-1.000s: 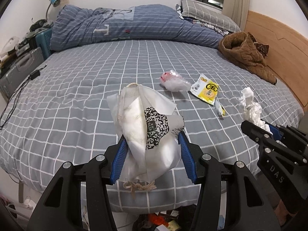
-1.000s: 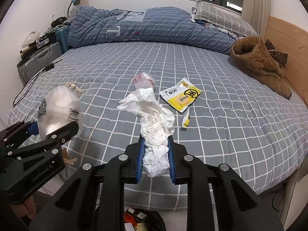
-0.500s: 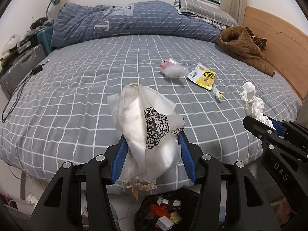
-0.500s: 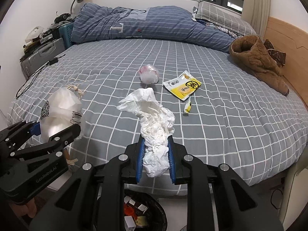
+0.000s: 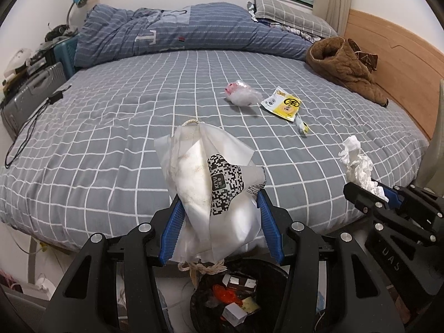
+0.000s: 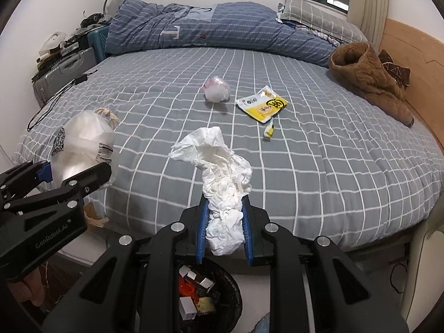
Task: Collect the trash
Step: 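Lift the tissue and drawstring bag and carry them over the bin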
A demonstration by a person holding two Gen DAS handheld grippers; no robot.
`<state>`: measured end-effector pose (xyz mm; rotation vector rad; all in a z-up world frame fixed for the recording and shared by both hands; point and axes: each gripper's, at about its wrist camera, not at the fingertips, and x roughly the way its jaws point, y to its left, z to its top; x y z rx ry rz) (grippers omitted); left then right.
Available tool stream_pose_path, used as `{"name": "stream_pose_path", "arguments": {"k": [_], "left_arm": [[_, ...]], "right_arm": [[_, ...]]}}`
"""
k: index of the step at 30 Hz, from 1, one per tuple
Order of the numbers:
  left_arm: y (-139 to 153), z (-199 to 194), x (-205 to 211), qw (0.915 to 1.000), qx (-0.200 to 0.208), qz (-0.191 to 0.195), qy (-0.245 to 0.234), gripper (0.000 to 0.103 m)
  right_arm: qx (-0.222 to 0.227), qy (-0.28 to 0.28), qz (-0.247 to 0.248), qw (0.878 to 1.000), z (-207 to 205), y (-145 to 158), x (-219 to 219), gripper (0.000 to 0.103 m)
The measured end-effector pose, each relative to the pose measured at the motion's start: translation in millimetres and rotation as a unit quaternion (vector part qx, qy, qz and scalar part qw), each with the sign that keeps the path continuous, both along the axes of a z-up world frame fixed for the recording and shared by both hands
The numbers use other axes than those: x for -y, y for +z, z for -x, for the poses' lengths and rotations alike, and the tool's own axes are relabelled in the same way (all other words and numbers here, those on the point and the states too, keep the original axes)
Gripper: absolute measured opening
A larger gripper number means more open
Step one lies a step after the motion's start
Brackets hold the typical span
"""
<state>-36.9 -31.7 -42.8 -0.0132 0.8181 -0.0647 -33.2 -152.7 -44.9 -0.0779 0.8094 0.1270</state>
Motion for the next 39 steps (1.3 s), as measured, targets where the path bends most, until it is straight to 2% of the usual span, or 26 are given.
{"name": "stream_pose_path", "arguments": {"k": [15,28,35,39], "left_arm": [[6,35,-4,0.9999,-0.007,0.009,0.012,0.051],[31,66,6,0.9999,0.0,0.004,0.01,0.051],[28,83,2,0.9997,-0.012,0.015,0.018,0.051],[21,93,0,0.9994,-0.019,0.02,0.019,0.051]], "right_arm": [[0.003,0.004,-0.007,1.0,32,9,-5,0.02],[0.012,0.008,-0.008,1.0,66,35,-9,0.02],[0.005,0.005,-0.008,1.0,84,38,-7,0.02],[-0.009,0.004,-0.01,1.0,92,28,-6,0.02]]}}
